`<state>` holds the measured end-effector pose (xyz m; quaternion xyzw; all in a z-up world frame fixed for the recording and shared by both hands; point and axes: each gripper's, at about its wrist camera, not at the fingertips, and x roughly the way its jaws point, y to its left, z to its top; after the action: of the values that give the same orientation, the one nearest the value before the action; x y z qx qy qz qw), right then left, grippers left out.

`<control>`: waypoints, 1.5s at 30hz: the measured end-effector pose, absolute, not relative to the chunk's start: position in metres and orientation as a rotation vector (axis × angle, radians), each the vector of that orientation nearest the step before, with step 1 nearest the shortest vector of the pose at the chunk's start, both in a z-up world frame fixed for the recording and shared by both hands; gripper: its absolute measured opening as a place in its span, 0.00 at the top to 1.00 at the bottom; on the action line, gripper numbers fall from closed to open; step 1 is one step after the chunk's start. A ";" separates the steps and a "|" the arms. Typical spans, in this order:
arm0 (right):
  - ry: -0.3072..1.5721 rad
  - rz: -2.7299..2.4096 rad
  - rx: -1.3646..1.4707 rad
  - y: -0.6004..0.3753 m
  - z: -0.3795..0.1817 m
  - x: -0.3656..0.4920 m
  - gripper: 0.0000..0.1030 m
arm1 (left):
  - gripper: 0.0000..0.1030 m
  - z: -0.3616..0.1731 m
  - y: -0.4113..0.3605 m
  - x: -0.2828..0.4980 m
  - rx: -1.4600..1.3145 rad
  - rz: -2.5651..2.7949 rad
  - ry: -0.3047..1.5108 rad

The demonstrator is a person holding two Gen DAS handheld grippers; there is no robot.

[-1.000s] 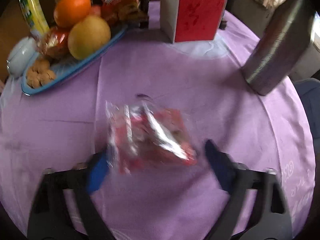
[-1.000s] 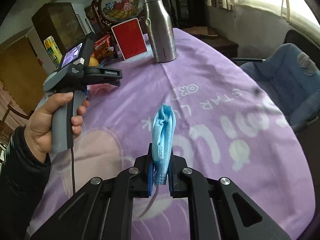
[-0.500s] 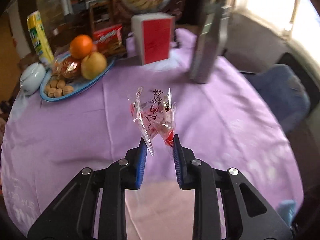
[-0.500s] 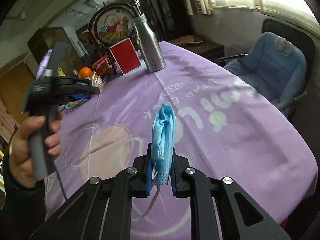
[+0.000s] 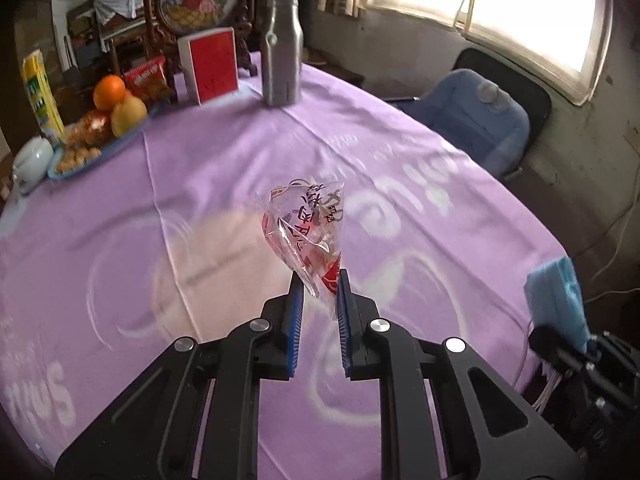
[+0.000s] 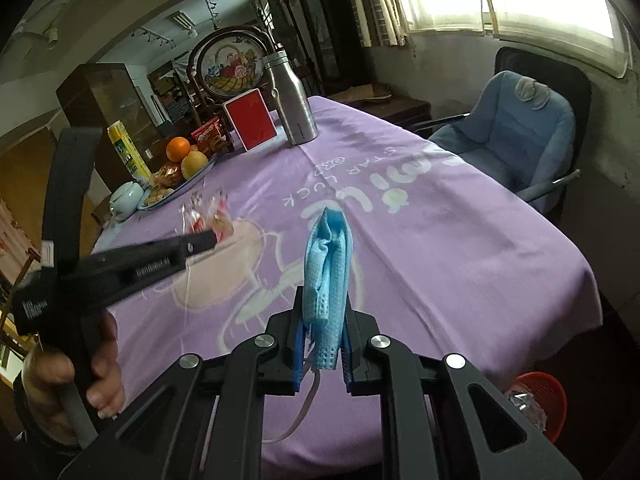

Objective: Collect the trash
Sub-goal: 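Carry the blue mask and candy wrapper to the red wastebasket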

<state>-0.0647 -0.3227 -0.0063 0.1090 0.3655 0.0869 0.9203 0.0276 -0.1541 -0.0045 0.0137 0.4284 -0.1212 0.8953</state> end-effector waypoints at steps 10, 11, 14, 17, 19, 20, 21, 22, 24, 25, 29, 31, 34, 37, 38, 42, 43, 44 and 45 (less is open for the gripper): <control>0.754 0.130 0.244 -0.350 -0.018 -0.098 0.84 | 0.83 -0.025 -0.160 -0.004 0.017 -0.268 0.909; 0.753 0.126 0.244 -0.351 -0.020 -0.100 0.84 | 0.83 -0.026 -0.162 -0.008 0.020 -0.269 0.904; 0.749 0.105 0.244 -0.359 -0.024 -0.108 0.84 | 0.83 -0.028 -0.169 -0.015 0.027 -0.279 0.902; 0.749 0.092 0.247 -0.363 -0.027 -0.110 0.84 | 0.83 -0.031 -0.175 -0.021 0.032 -0.291 0.910; 0.751 0.087 0.258 -0.369 -0.030 -0.113 0.84 | 0.83 -0.034 -0.181 -0.025 0.039 -0.304 0.920; 0.752 0.084 0.261 -0.370 -0.031 -0.114 0.84 | 0.83 -0.035 -0.184 -0.027 0.046 -0.311 0.923; 0.751 0.080 0.266 -0.374 -0.033 -0.115 0.84 | 0.83 -0.035 -0.187 -0.030 0.055 -0.315 0.922; 0.751 0.078 0.270 -0.375 -0.033 -0.116 0.84 | 0.83 -0.035 -0.190 -0.032 0.062 -0.318 0.920; 0.750 0.073 0.281 -0.380 -0.035 -0.119 0.84 | 0.83 -0.035 -0.195 -0.035 0.072 -0.327 0.919; 0.749 0.072 0.286 -0.383 -0.035 -0.120 0.84 | 0.83 -0.035 -0.197 -0.036 0.074 -0.330 0.919; 0.740 0.057 0.299 -0.393 -0.036 -0.127 0.84 | 0.83 -0.033 -0.204 -0.042 0.088 -0.338 0.910; 0.735 0.050 0.306 -0.397 -0.036 -0.130 0.84 | 0.83 -0.033 -0.209 -0.044 0.099 -0.346 0.908; 0.725 0.034 0.321 -0.407 -0.037 -0.137 0.84 | 0.83 -0.033 -0.217 -0.048 0.115 -0.361 0.908; 0.719 0.009 0.333 -0.418 -0.039 -0.144 0.84 | 0.83 -0.034 -0.226 -0.052 0.133 -0.379 0.908; 0.718 -0.001 0.336 -0.422 -0.040 -0.147 0.84 | 0.83 -0.035 -0.229 -0.054 0.140 -0.384 0.908; 0.719 -0.038 0.356 -0.439 -0.047 -0.158 0.84 | 0.83 -0.036 -0.246 -0.062 0.170 -0.421 0.903; 0.719 -0.049 0.361 -0.444 -0.049 -0.161 0.84 | 0.83 -0.036 -0.251 -0.064 0.179 -0.433 0.900; 0.719 -0.055 0.366 -0.447 -0.051 -0.163 0.84 | 0.83 -0.036 -0.257 -0.067 0.192 -0.447 0.895; 0.719 -0.066 0.371 -0.452 -0.053 -0.167 0.84 | 0.83 -0.036 -0.261 -0.069 0.200 -0.456 0.893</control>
<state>-0.1669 -0.4516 -0.0527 0.1806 0.3498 -0.0320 0.9187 -0.0686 -0.2612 -0.0359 0.0956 0.4274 -0.2181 0.8721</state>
